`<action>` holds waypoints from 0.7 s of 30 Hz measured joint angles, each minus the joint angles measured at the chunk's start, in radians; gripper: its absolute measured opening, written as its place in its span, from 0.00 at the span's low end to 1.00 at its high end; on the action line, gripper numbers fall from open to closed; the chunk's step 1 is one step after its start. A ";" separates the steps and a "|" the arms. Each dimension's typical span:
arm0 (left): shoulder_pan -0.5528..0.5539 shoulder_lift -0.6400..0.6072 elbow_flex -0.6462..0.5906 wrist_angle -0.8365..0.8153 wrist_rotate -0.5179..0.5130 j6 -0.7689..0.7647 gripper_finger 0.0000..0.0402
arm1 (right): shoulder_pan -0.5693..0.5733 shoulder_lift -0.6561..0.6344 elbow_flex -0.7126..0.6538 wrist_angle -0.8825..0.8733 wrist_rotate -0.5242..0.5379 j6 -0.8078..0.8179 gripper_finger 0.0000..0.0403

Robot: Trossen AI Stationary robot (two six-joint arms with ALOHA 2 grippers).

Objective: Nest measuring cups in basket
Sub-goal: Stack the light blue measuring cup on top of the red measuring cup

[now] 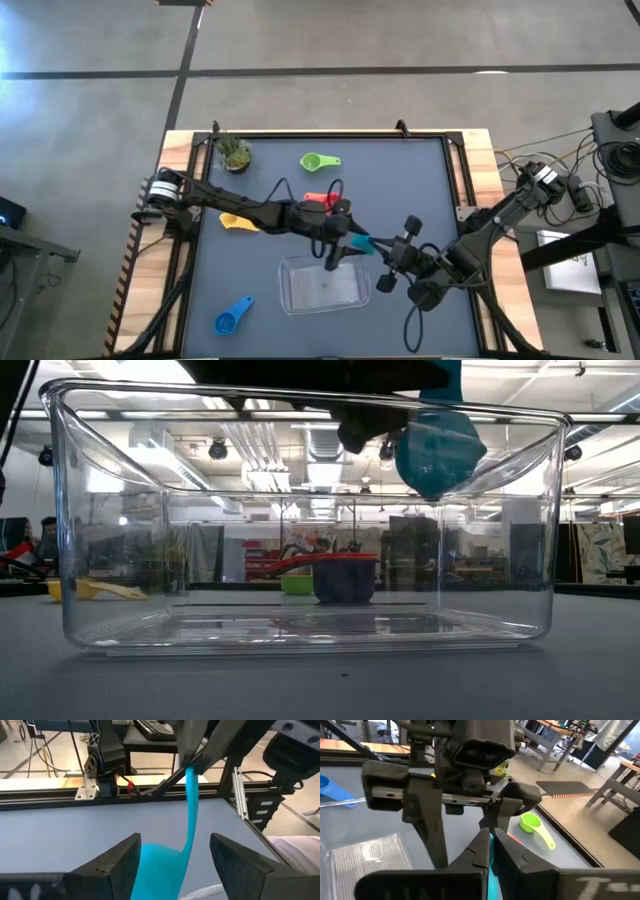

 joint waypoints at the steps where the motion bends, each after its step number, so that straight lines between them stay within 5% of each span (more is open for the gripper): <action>1: 0.001 0.002 0.004 0.002 0.001 -0.001 0.53 | -0.001 0.000 -0.002 0.000 -0.004 0.000 0.02; 5: 0.002 0.003 0.005 0.001 0.011 -0.007 0.40 | -0.011 0.000 -0.007 0.001 -0.025 -0.003 0.02; 11: 0.003 0.000 0.005 -0.003 0.061 0.014 0.04 | -0.027 0.000 -0.016 0.001 -0.024 -0.006 0.02; 21: 0.010 -0.002 0.002 -0.039 0.063 0.018 0.00 | -0.038 -0.006 -0.017 -0.010 -0.022 -0.095 0.02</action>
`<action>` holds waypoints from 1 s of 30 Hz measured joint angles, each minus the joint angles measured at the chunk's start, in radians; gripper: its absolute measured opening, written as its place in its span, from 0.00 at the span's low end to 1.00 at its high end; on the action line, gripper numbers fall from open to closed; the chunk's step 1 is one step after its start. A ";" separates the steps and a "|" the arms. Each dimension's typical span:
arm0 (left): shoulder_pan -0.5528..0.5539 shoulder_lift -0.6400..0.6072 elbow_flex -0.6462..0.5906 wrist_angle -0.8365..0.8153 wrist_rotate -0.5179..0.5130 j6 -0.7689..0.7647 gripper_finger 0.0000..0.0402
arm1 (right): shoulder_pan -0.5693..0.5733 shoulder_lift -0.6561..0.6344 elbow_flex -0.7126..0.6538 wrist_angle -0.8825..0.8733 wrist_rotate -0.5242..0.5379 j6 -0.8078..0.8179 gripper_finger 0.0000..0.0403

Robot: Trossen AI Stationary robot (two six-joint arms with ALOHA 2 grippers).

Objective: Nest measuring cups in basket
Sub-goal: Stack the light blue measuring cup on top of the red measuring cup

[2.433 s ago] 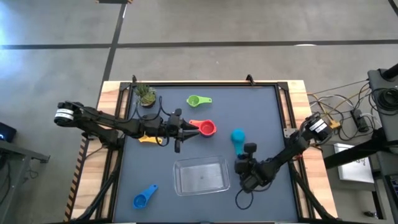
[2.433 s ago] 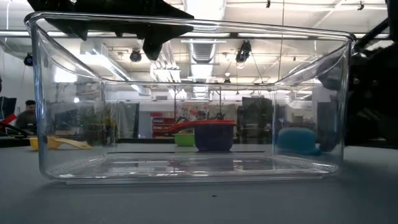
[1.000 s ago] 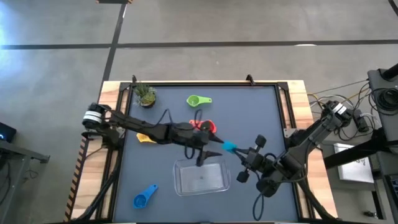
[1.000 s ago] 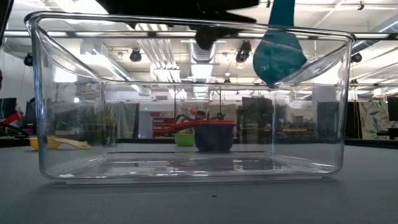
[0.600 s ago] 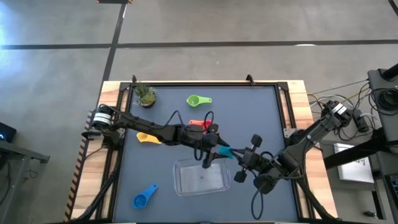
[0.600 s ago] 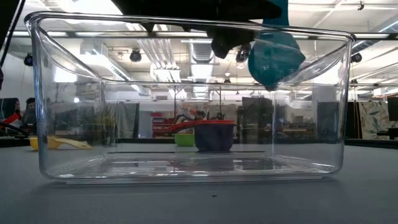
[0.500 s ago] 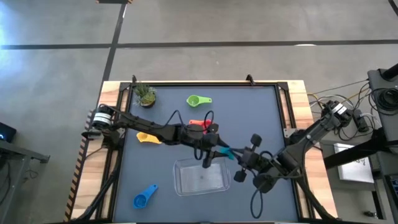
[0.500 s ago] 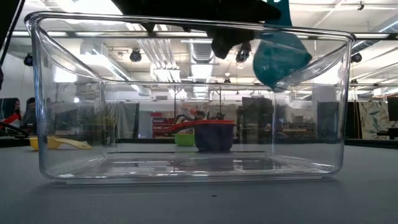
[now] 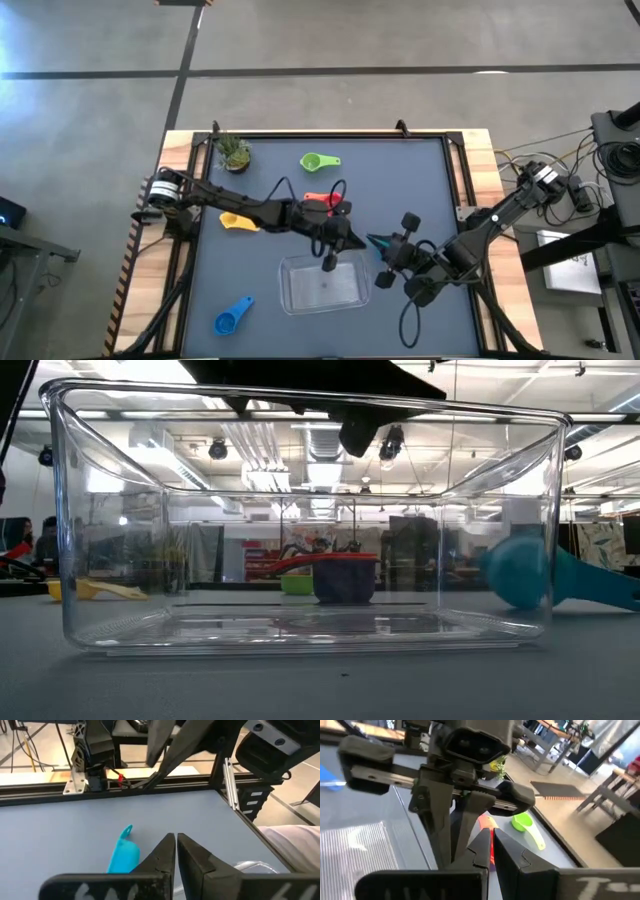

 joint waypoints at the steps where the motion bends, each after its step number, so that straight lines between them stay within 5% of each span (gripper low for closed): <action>1: 0.002 0.000 0.000 -0.005 0.000 0.000 0.00 | 0.000 -0.002 0.000 -0.006 -0.007 -0.008 0.02; 7: 0.013 -0.003 -0.001 -0.031 -0.001 -0.012 0.00 | 0.001 -0.013 0.000 -0.181 -0.123 0.098 0.06; 15: 0.016 -0.004 -0.001 -0.040 0.000 -0.026 0.00 | 0.007 -0.009 -0.041 -0.664 -0.283 0.590 0.26; 24: 0.017 -0.007 -0.002 -0.044 0.000 -0.034 0.00 | 0.069 -0.063 -0.300 -0.534 -0.454 0.748 0.38; 30: 0.017 -0.007 -0.002 -0.044 0.000 -0.034 0.00 | 0.087 -0.111 -0.436 -0.382 -0.475 0.796 0.39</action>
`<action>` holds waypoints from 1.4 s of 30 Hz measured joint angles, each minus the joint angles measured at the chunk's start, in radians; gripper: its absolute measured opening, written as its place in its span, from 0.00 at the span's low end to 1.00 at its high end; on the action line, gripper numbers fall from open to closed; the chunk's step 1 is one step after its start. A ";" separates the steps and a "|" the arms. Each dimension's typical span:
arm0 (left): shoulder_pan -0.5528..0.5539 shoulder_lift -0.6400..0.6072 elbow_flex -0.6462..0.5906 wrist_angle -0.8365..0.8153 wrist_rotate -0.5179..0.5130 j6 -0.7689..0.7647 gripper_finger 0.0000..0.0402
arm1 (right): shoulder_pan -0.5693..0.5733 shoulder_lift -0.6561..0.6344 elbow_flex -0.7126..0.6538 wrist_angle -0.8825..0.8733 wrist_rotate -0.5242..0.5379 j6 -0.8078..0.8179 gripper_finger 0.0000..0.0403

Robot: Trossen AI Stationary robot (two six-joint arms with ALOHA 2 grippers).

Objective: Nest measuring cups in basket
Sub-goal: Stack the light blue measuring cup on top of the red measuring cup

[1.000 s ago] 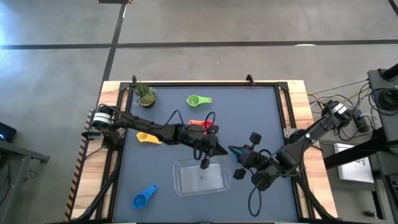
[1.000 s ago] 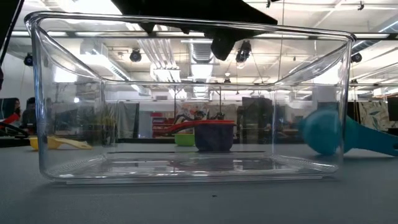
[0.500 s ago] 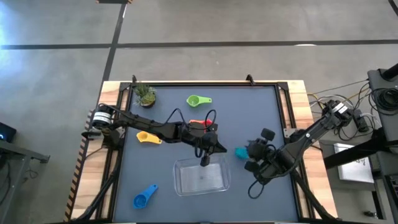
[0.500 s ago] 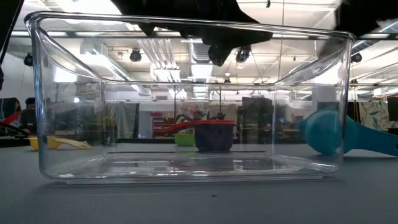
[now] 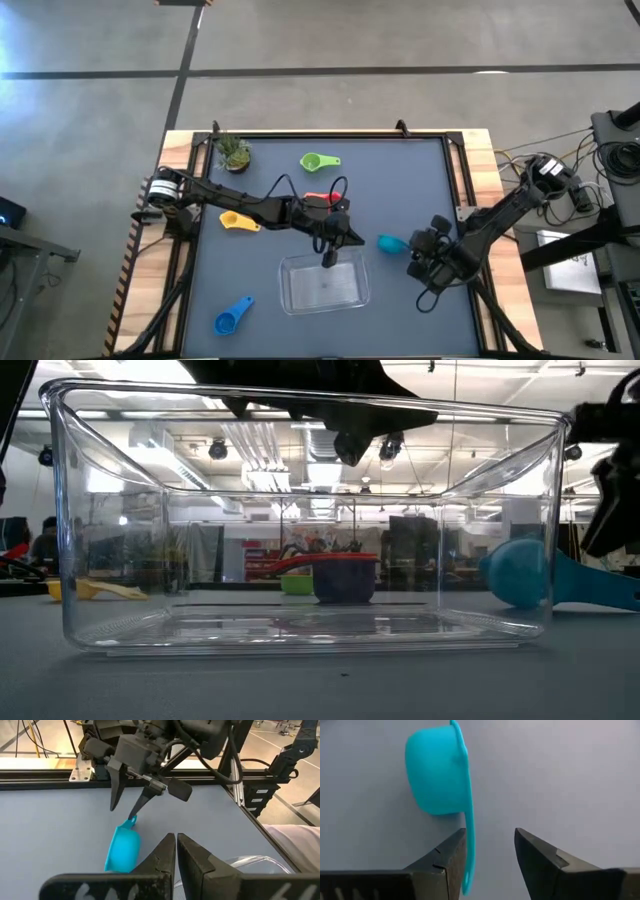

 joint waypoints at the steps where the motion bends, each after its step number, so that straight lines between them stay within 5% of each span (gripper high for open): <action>1: 0.000 0.000 0.000 0.000 0.000 0.000 0.00 | 0.000 -0.008 -0.018 0.024 0.000 0.005 0.39; 11: 0.000 0.000 0.000 -0.001 0.000 0.000 0.00 | -0.002 -0.012 -0.166 0.235 -0.047 0.005 0.36; 18: 0.000 0.000 0.000 -0.003 0.001 0.000 0.00 | -0.002 -0.014 -0.186 0.275 -0.017 -0.002 0.05; 32: 0.001 -0.076 -0.059 0.053 -0.019 0.016 0.00 | 0.112 -0.092 -0.105 0.318 0.467 -0.005 0.02; 38: -0.002 -0.260 -0.284 0.295 -0.085 0.035 0.00 | 0.249 -0.158 -0.105 0.381 0.778 -0.005 0.02; 42: 0.001 -0.369 -0.487 0.599 -0.090 0.025 0.00 | 0.316 -0.168 -0.106 0.395 0.934 0.007 0.02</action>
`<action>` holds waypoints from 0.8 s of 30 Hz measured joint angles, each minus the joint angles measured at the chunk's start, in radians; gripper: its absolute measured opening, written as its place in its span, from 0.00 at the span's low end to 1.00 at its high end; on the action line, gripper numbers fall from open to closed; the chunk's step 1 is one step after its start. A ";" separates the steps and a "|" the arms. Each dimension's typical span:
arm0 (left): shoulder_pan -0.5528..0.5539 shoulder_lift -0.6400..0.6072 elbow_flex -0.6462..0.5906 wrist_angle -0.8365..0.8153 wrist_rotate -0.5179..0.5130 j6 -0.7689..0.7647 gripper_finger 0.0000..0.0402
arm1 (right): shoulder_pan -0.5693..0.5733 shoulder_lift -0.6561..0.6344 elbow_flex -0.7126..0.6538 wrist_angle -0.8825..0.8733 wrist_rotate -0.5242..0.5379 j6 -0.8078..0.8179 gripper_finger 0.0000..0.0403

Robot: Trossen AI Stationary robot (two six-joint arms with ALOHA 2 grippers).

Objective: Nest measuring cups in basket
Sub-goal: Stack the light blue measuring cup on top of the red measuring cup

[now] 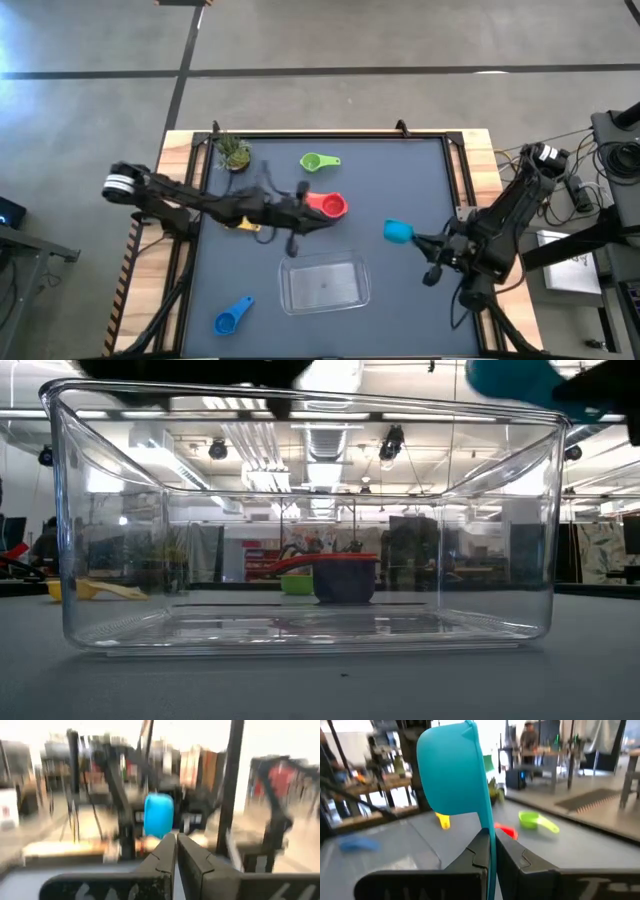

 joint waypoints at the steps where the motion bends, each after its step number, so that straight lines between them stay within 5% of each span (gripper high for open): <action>1: 0.000 -0.015 -0.044 0.078 -0.003 -0.002 0.00 | 0.007 -0.002 0.000 0.004 0.020 0.005 0.02; 6: 0.001 -0.037 -0.174 0.309 -0.058 -0.010 0.01 | -0.021 -0.005 0.028 0.005 0.045 0.024 0.02; 15: 0.000 -0.001 -0.112 0.216 -0.062 -0.031 0.30 | -0.099 0.007 0.248 0.012 0.020 -0.283 0.02; 18: 0.000 0.017 -0.063 0.129 -0.062 -0.032 0.41 | -0.117 0.025 0.350 0.027 -0.046 -0.447 0.02; 24: 0.000 0.050 0.026 0.005 -0.061 -0.023 0.56 | -0.189 0.088 0.534 0.071 -0.339 -0.731 0.02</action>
